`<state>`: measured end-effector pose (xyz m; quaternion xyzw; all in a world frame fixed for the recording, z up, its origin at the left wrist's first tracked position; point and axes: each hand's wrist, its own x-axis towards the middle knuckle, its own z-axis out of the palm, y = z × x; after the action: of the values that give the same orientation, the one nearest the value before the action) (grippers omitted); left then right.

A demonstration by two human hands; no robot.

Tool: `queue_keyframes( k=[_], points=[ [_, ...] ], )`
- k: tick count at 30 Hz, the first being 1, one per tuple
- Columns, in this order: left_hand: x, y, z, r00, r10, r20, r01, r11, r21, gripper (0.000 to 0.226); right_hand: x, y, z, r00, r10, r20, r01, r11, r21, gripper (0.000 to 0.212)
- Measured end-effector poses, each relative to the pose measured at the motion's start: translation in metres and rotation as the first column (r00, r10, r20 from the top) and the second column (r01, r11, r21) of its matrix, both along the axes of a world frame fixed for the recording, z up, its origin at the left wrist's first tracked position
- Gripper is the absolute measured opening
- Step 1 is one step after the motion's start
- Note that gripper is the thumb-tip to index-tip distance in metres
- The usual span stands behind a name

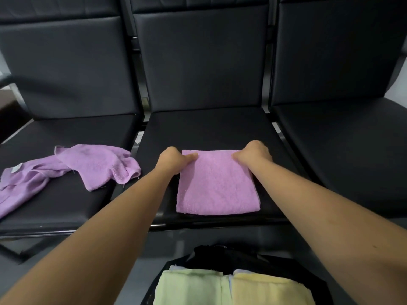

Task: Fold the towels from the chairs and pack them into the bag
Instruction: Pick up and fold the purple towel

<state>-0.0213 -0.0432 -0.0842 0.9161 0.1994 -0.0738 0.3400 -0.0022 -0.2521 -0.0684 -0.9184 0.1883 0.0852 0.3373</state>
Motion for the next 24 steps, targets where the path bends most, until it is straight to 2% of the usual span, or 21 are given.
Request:
queue_keyframes(
  k=[2, 5, 8, 13, 15, 18, 24],
  points=[
    [-0.001, -0.005, 0.004, 0.999, 0.011, -0.049, -0.013, 0.999, -0.030, 0.055, 0.000, 0.004, 0.008, 0.995, 0.041, -0.086, -0.038, 0.999, 0.037, 0.026],
    [-0.006, -0.012, 0.009, 0.997, 0.021, -0.075, -0.029, 0.995, -0.097, 0.062, -0.004, 0.004, 0.014, 0.985, 0.070, -0.160, -0.046, 0.988, 0.150, 0.041],
    [-0.014, -0.013, 0.005, 0.999, 0.011, -0.037, -0.018, 0.978, -0.207, 0.060, -0.008, 0.005, 0.017, 0.980, 0.065, -0.186, -0.015, 0.966, 0.259, 0.051],
    [-0.040, -0.008, 0.003, 0.988, -0.017, 0.153, 0.080, 0.905, -0.418, 0.043, -0.025, -0.001, 0.009, 0.993, -0.019, -0.116, 0.080, 0.834, 0.546, 0.053],
    [-0.054, -0.009, 0.004, 0.983, -0.012, 0.184, 0.097, 0.881, -0.462, 0.038, -0.039, -0.005, 0.006, 0.996, -0.019, -0.082, 0.063, 0.814, 0.577, 0.044],
    [-0.080, -0.012, 0.006, 0.972, 0.008, 0.233, 0.105, 0.877, -0.469, 0.044, -0.070, -0.014, 0.005, 1.000, -0.004, -0.027, 0.020, 0.772, 0.635, 0.023],
    [-0.145, -0.020, 0.012, 0.961, 0.048, 0.274, 0.100, 0.859, -0.502, 0.042, -0.139, -0.031, 0.001, 0.999, 0.000, 0.043, -0.030, 0.709, 0.704, 0.019]
  ],
)
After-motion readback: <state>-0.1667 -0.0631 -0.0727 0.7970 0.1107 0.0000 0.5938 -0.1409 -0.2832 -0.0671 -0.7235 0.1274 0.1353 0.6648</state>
